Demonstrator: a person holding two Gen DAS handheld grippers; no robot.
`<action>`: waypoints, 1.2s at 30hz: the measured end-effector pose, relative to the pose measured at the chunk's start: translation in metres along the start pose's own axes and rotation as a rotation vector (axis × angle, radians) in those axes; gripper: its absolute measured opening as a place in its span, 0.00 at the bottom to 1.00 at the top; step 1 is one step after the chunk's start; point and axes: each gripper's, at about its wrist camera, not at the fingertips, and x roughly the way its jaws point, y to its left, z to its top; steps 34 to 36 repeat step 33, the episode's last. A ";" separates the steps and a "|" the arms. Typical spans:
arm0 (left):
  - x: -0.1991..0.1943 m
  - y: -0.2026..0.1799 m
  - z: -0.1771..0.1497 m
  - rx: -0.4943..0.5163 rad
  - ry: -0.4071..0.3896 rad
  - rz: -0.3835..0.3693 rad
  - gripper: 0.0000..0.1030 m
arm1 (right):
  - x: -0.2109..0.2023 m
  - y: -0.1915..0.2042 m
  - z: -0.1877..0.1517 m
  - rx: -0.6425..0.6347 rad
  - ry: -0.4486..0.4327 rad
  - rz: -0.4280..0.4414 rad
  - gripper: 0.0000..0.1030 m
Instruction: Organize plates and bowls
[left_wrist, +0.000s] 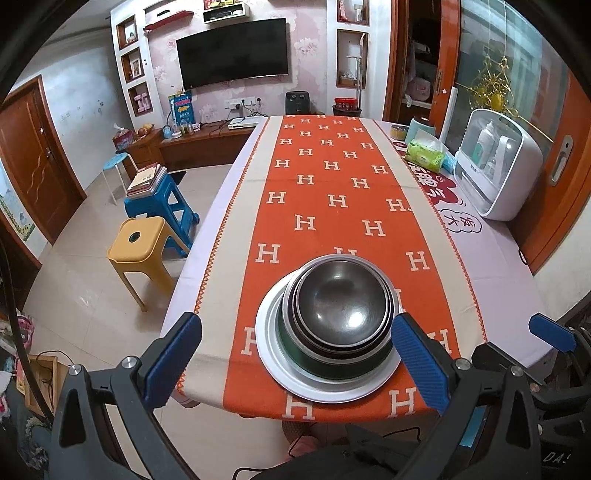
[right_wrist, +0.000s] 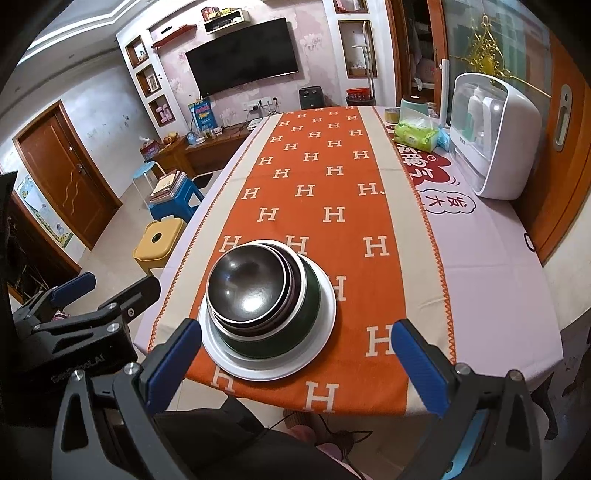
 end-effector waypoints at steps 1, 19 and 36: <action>0.001 0.000 0.000 0.002 0.003 -0.001 0.99 | 0.000 0.000 0.000 0.001 0.001 0.000 1.00; 0.008 0.005 0.004 0.018 0.018 -0.012 0.99 | 0.003 0.001 -0.002 -0.002 0.004 -0.006 1.00; 0.010 0.007 0.004 0.021 0.021 -0.013 0.99 | 0.003 0.002 -0.001 -0.002 0.004 -0.006 1.00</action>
